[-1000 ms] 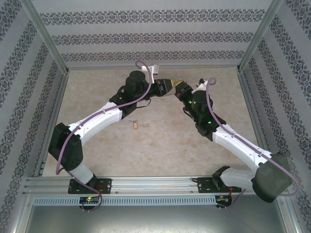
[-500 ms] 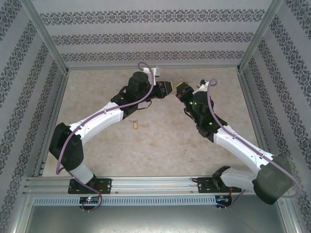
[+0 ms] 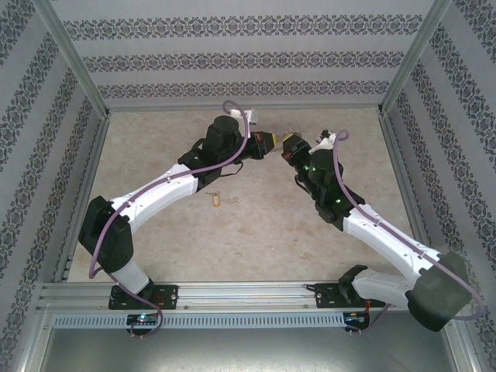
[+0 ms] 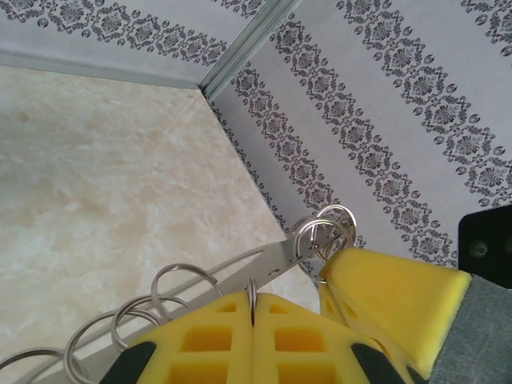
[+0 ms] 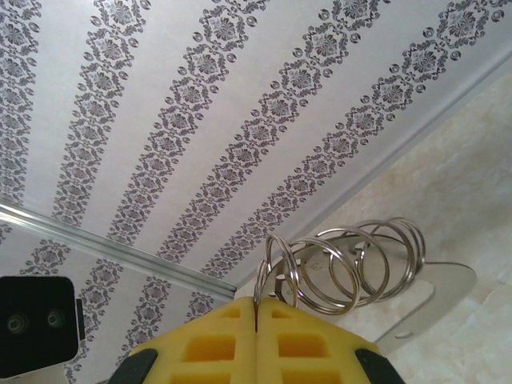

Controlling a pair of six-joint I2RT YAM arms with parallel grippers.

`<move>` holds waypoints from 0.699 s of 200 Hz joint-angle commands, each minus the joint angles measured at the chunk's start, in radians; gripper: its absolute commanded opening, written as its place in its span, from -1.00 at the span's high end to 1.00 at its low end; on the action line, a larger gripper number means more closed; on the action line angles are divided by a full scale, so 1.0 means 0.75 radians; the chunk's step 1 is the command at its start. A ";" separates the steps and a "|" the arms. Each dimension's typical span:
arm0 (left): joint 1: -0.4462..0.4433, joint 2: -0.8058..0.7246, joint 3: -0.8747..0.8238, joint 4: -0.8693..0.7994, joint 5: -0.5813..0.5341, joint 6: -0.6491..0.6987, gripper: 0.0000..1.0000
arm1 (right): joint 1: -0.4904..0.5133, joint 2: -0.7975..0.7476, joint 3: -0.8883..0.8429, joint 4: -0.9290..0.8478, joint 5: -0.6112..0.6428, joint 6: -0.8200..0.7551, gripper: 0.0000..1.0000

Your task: Put the keys on the keyring

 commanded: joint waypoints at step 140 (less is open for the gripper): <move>0.298 -0.232 0.346 -0.890 0.777 1.031 1.00 | -0.013 -0.220 0.459 -0.740 -0.307 -1.020 -0.11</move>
